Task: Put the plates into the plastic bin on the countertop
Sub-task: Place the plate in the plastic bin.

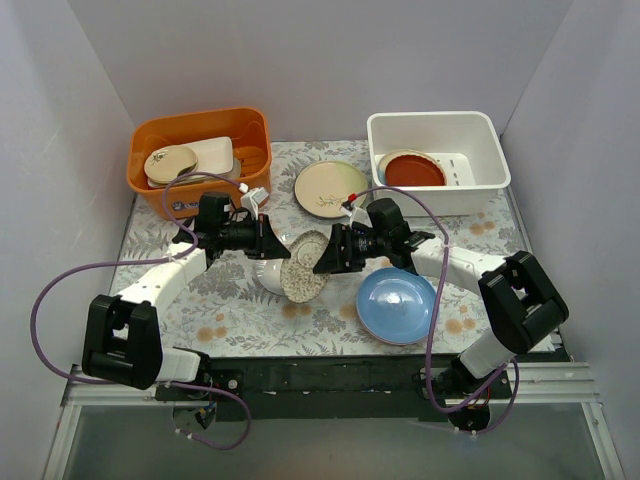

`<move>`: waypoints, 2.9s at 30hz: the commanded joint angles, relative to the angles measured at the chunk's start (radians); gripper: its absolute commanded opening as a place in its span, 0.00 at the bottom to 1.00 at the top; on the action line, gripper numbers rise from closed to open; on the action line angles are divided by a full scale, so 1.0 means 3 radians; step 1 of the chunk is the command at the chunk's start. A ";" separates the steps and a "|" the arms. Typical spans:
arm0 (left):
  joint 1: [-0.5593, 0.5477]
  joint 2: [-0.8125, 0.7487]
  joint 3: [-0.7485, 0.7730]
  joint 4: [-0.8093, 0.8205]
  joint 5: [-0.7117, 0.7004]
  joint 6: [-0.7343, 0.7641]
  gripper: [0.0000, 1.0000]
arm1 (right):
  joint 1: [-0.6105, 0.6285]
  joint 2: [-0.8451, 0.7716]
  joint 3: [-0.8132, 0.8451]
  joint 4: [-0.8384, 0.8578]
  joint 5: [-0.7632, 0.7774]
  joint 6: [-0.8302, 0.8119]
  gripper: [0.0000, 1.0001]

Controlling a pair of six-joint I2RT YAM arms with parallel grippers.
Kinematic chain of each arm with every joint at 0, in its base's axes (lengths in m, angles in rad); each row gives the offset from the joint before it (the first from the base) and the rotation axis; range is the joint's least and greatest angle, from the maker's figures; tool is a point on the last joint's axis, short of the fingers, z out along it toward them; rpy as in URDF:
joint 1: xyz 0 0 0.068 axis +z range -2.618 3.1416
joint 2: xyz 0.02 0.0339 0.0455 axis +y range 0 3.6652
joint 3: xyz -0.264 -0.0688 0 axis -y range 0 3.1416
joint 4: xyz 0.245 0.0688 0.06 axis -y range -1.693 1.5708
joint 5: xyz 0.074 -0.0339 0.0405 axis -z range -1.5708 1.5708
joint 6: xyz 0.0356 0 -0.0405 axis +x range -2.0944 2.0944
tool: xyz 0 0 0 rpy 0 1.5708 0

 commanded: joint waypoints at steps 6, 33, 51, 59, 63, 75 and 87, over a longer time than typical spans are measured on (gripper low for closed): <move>-0.0065 -0.0162 0.0011 0.0112 0.0316 0.0038 0.00 | 0.0006 0.0051 -0.0024 0.0336 -0.0141 0.0101 0.33; -0.0075 -0.0208 0.0032 0.0041 0.0112 0.0114 0.66 | 0.0011 0.0041 -0.0070 0.0357 -0.0207 0.0091 0.01; -0.0075 -0.0270 0.0027 0.0036 -0.0083 0.0104 0.98 | 0.0011 0.0056 -0.0034 0.0321 -0.0213 0.0065 0.01; -0.0075 -0.0300 0.0027 0.0030 -0.0185 0.0104 0.98 | 0.0011 0.0082 0.0084 0.0193 -0.0197 -0.0021 0.01; -0.0080 -0.0300 0.0032 0.0025 -0.0226 0.0104 0.98 | 0.0006 0.0118 0.0181 0.0066 -0.0177 -0.0088 0.01; -0.0075 -0.0300 0.0042 0.0005 -0.0318 0.0104 0.98 | -0.0143 0.0179 0.0457 -0.0185 -0.0172 -0.0241 0.01; -0.0075 -0.0326 0.0047 0.0005 -0.0318 0.0104 0.98 | -0.0511 0.0118 0.0707 -0.0558 -0.0172 -0.0481 0.01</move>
